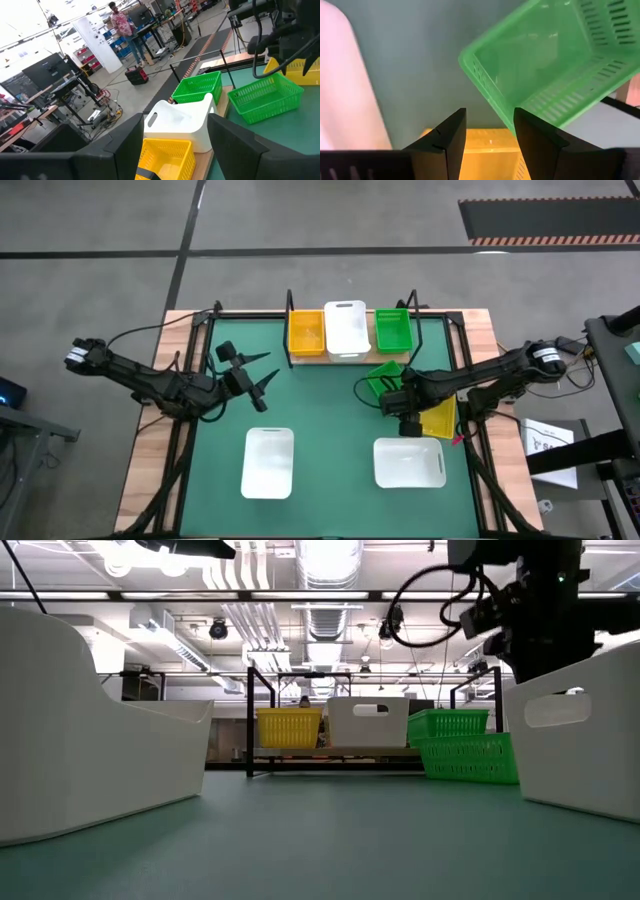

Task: Stack baskets on shelf by color
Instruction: Stack the green bin on top of the green bin on the shelf

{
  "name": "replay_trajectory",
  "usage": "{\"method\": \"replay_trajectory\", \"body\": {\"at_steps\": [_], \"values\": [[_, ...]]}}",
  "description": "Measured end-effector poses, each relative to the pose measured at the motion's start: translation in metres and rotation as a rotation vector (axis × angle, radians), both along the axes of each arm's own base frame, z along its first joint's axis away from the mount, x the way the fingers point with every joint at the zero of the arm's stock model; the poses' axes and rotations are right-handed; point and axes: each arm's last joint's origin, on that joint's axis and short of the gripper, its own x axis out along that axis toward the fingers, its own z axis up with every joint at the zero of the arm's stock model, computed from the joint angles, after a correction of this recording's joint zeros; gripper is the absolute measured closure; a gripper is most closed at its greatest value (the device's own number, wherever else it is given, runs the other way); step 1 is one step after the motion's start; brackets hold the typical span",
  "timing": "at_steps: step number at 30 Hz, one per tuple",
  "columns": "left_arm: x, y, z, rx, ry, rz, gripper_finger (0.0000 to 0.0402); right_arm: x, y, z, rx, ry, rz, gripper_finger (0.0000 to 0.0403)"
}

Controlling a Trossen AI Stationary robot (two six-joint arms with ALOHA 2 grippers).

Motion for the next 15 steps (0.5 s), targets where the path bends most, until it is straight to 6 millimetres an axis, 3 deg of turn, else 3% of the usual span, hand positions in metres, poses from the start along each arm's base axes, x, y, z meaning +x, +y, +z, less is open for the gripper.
{"method": "replay_trajectory", "body": {"at_steps": [10, 15], "values": [[0.000, 0.000, 0.002, 0.030, 0.002, -0.002, 0.0198, -0.001, -0.006, -0.027, 0.012, -0.045, 0.072, 0.0247], [0.001, 0.000, 0.005, 0.041, -0.010, -0.003, 0.0198, 0.003, -0.006, -0.032, 0.014, -0.093, 0.115, 0.0280]]}}
